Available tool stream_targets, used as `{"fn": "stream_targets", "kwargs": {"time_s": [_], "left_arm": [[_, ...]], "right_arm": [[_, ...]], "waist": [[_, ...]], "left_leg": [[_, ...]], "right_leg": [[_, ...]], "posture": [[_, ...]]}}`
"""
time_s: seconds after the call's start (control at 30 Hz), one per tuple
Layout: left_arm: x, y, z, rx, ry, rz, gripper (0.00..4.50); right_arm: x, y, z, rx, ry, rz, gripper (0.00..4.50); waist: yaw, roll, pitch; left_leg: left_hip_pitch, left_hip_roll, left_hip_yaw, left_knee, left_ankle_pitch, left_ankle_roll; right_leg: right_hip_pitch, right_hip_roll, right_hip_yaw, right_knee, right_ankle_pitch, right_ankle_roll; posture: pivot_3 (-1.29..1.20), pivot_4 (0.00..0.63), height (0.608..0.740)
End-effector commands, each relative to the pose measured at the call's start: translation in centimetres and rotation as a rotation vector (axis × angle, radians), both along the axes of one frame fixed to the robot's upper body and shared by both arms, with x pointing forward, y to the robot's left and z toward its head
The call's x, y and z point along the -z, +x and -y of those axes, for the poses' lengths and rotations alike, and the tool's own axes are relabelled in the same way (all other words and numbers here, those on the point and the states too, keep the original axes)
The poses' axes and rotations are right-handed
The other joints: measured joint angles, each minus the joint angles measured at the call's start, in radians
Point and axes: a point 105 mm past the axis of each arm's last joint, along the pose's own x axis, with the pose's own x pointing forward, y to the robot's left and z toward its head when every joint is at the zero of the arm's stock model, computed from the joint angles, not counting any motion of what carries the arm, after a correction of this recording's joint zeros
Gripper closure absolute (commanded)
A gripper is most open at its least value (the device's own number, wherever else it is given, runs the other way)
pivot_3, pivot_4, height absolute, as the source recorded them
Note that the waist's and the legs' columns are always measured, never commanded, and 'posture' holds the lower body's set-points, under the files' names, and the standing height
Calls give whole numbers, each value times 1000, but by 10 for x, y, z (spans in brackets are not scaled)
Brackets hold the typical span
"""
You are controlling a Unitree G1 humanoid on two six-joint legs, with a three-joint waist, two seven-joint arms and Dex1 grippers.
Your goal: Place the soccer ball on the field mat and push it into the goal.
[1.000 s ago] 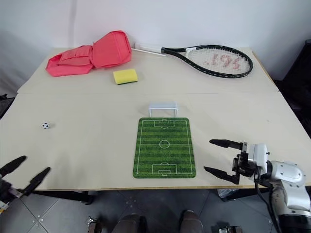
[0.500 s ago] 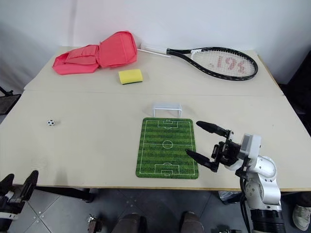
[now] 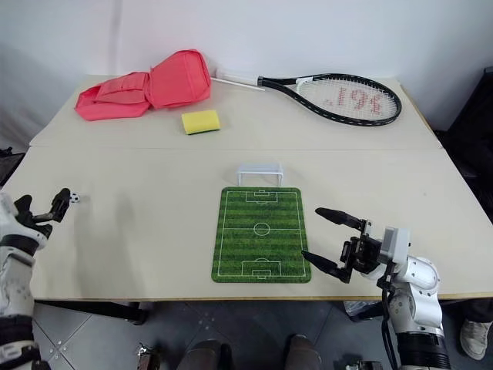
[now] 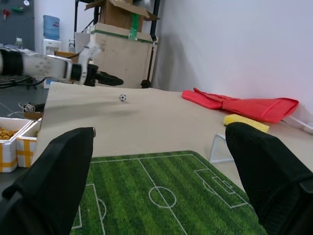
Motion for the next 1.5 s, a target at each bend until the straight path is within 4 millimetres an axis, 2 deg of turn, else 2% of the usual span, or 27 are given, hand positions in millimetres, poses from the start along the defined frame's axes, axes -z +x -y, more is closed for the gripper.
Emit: {"fn": "stream_targets", "kwargs": {"time_s": [0.03,0.13,0.37,0.5,0.77,0.87,0.97,1.03,1.07,1.1,1.17,1.3,1.37,1.5], "left_arm": [[-6,12,-5,-8,34,-11,39],[-1,25,-1,12,33,-45,39],[18,31,-12,-37,-1,-141,39],[16,34,-8,-4,-2,-122,937],[23,35,-4,5,2,-128,3576],[20,35,0,38,5,-94,3655],[7,34,11,137,36,-9,3655],[-18,31,38,355,131,101,3655],[-33,26,65,557,199,140,3655],[-41,20,90,718,271,156,3655],[-46,10,119,902,342,153,3655],[-32,-15,212,1391,437,30,3655],[-25,-22,236,1488,461,-3,3655],[-2,-36,298,1687,495,-49,3655]], "right_arm": [[-1,-3,2,9,6,29,0],[1,-5,-2,10,15,26,0],[-5,-10,-13,12,31,23,0],[-9,-8,-13,34,32,25,0],[-17,-8,-23,39,42,15,0],[-21,-9,-27,41,43,11,0],[-23,-9,-27,51,36,8,0],[-27,-6,-20,78,17,26,0],[-32,-5,-12,98,-6,35,0],[-35,-5,-4,109,-26,43,0],[-38,-5,5,116,-55,43,0],[-31,-19,31,74,-195,-13,0],[-28,-25,38,55,-223,-48,0],[-21,-33,66,101,-322,-55,0]], "waist": [[-4,0,0],[-5,0,0],[-8,0,0],[-6,0,0],[-5,0,0],[-5,0,0],[-5,0,0],[-6,0,0],[-6,-1,0],[-5,-1,0],[3,-1,0],[20,0,0],[22,0,0],[20,0,0]], "left_leg": [[0,0,0,0,0,0],[0,0,0,1,0,0],[0,0,2,0,0,0],[0,0,2,1,0,0],[-1,0,5,1,0,0],[-1,1,6,1,0,0],[-1,1,7,1,0,0],[-1,1,7,1,0,0],[-1,1,8,1,0,0],[-2,1,8,2,0,0],[-3,1,8,4,0,0],[-2,1,8,6,-2,1],[-2,1,9,7,-2,2],[-2,2,10,7,-2,2]], "right_leg": [[0,0,0,0,0,0],[0,0,0,0,0,0],[-1,0,0,1,0,0],[-2,0,0,2,0,0],[-5,0,0,6,0,0],[-7,-1,0,7,0,0],[-7,-1,0,7,0,0],[-8,-1,0,7,0,0],[-8,-1,0,7,0,0],[-8,-1,0,7,0,0],[-9,-1,0,8,0,-1],[-7,-1,1,8,0,-1],[-7,-1,1,8,0,-1],[-7,-1,1,8,0,-1]], "posture": [[0,150,740],[0,150,740],[0,150,740],[0,150,740],[0,150,740],[0,150,740],[0,150,740],[0,150,740],[0,150,740],[0,150,740],[0,150,740],[0,150,740],[0,150,740],[0,150,740]]}}
